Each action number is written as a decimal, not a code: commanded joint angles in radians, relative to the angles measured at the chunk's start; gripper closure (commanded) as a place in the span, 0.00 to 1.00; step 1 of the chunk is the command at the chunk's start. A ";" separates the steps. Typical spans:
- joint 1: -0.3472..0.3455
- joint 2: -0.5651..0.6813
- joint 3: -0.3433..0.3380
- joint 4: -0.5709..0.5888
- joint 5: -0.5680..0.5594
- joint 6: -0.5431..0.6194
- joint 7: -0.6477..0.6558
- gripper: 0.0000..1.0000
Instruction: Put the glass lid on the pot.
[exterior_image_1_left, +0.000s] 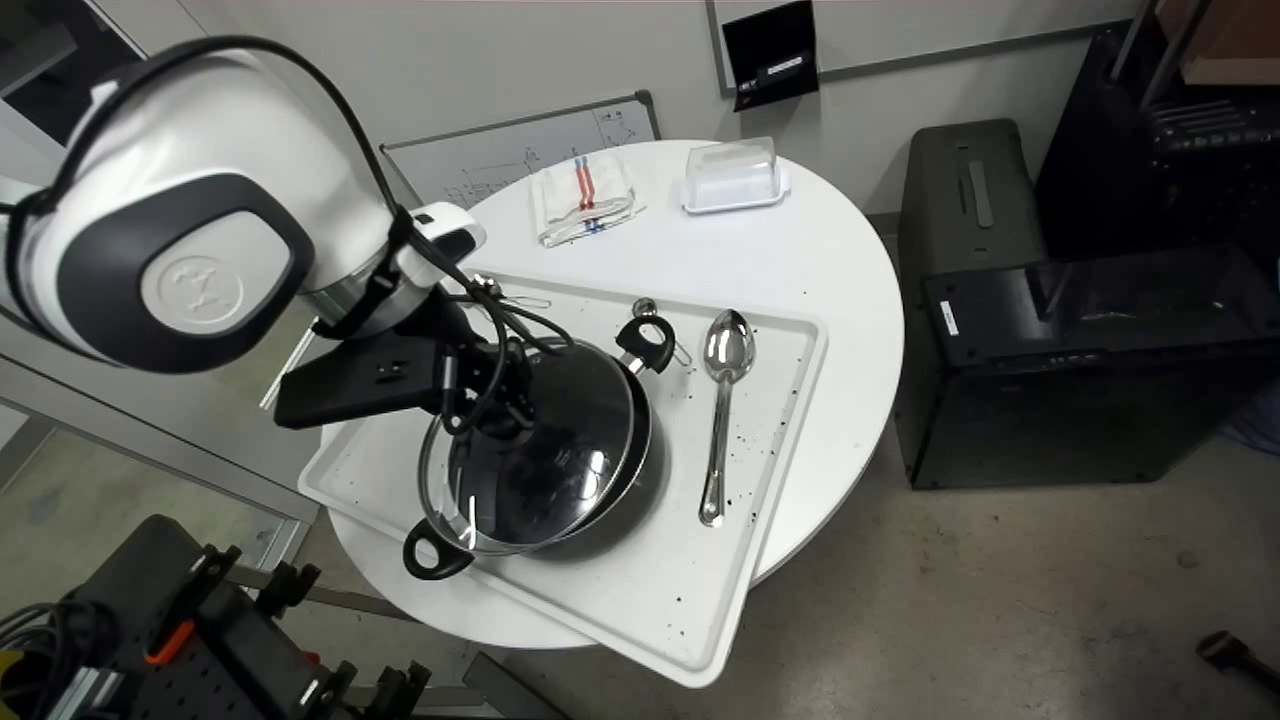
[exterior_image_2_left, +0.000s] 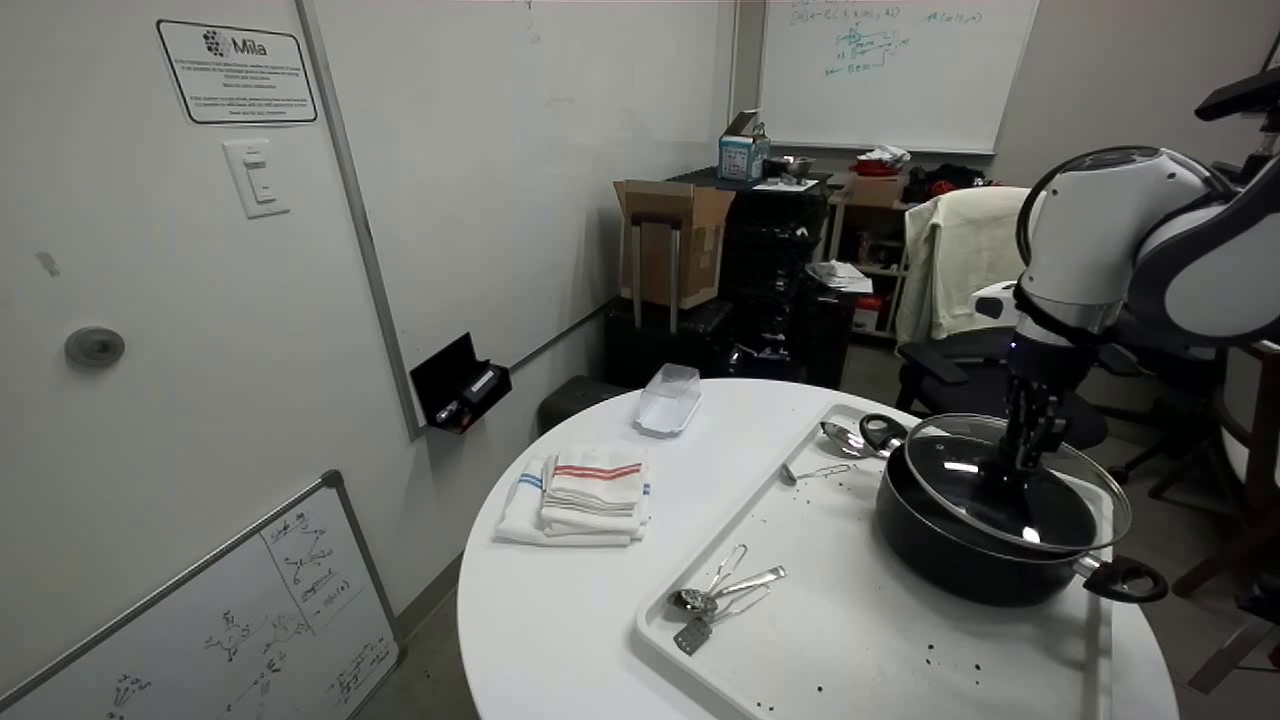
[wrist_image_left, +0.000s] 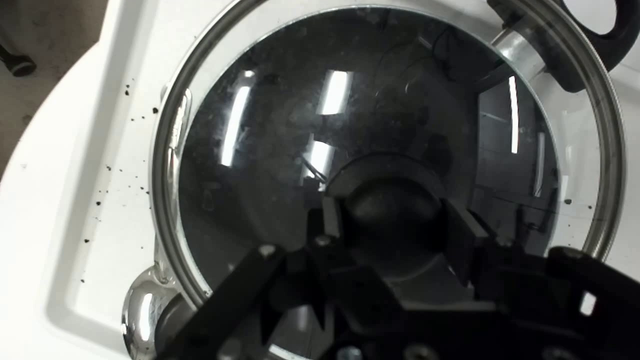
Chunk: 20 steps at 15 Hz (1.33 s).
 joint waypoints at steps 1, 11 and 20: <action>-0.014 0.018 0.006 0.024 0.027 0.018 -0.006 0.75; -0.023 0.070 0.015 0.066 0.046 0.028 -0.002 0.75; -0.018 0.099 0.020 0.085 0.043 0.029 0.002 0.75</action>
